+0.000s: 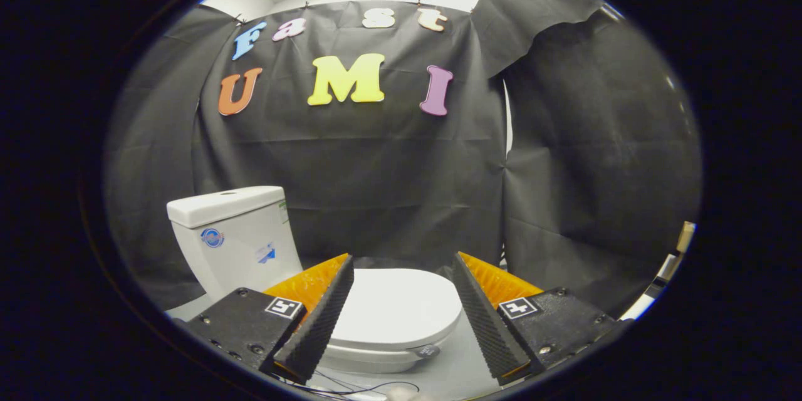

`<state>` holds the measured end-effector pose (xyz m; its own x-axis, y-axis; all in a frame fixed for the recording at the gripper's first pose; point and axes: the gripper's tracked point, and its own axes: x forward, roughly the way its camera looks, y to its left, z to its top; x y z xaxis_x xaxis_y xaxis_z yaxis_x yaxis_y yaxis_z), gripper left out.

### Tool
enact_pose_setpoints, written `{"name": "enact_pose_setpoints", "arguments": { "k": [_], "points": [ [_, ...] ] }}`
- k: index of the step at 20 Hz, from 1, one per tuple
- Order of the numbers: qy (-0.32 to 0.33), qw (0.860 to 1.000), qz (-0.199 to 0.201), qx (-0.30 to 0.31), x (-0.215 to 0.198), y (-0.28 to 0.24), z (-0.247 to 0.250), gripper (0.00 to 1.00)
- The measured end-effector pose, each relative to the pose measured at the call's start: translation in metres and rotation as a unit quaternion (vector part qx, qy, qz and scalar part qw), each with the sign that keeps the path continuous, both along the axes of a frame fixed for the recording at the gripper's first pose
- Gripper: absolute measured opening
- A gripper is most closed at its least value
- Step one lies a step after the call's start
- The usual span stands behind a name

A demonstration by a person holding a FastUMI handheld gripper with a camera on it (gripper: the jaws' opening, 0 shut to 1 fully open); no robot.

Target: Open the toilet lid.

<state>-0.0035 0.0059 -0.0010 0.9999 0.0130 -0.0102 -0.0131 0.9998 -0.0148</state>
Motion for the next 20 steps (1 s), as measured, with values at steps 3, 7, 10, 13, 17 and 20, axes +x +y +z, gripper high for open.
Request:
{"name": "enact_pose_setpoints", "arguments": {
  "k": [3, 7, 10, 13, 17, 20],
  "points": [
    [-0.001, 1.000, 0.000, -0.002, 0.002, 0.000, 0.002, 0.99],
    [-0.003, 1.000, 0.004, -0.011, 0.012, 0.000, 0.011, 0.99],
    [-0.007, 1.000, 0.005, -0.001, 0.022, -0.004, 0.020, 0.99],
    [-0.006, 1.000, 0.016, 0.026, 0.038, -0.014, 0.027, 0.99],
    [0.020, 0.993, 0.046, 0.105, 0.065, -0.027, 0.016, 0.99],
    [0.027, 0.987, 0.039, 0.156, 0.080, -0.050, -0.001, 0.99]
  ]
}}
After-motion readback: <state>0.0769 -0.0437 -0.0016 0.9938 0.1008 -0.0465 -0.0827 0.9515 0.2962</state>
